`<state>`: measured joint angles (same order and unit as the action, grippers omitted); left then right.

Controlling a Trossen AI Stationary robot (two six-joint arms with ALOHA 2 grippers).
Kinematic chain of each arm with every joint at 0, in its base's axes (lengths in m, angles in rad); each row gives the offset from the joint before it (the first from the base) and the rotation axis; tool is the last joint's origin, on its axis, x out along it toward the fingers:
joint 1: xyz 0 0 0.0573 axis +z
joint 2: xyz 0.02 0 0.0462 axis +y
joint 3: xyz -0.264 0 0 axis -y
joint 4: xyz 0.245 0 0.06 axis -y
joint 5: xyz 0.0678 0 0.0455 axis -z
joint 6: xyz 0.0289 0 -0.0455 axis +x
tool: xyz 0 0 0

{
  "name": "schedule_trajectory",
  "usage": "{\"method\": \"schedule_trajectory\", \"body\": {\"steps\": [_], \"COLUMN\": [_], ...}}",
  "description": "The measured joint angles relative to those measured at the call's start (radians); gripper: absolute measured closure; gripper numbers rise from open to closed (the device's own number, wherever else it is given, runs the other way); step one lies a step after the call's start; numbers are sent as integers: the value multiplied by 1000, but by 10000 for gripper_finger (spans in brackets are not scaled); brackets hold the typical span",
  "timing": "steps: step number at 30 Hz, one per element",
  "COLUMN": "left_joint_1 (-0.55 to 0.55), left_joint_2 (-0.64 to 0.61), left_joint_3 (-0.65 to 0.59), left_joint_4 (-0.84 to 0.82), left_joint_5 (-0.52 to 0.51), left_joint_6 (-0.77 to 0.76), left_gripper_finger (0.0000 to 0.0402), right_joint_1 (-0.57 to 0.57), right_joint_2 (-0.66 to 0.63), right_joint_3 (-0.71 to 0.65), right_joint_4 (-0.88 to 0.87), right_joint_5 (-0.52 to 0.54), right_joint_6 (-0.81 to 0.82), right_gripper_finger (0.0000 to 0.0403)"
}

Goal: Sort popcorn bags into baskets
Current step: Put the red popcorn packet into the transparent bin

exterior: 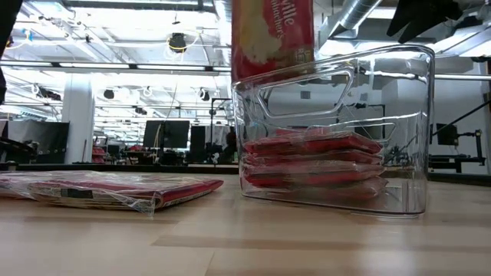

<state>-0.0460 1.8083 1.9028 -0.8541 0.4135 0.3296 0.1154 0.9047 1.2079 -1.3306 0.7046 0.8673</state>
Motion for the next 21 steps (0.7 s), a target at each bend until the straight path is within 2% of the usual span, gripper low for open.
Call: {"method": "schedule_trajectory", "body": {"steps": [11,21], "left_joint_1": [-49,-59], "left_joint_2": [41,45], "left_joint_3": [3,2], "left_joint_4": [65,56], "left_joint_5": [4,5], "left_joint_6": [6,-2], "left_gripper_finger": [401,401], "right_joint_1": [0,0], "right_joint_2": [0,0], "right_joint_3": [0,0], "right_joint_4": [-1,-1], "right_joint_5": [-1,-1], "right_joint_6": [24,26], "right_gripper_finger": [148,148]}}
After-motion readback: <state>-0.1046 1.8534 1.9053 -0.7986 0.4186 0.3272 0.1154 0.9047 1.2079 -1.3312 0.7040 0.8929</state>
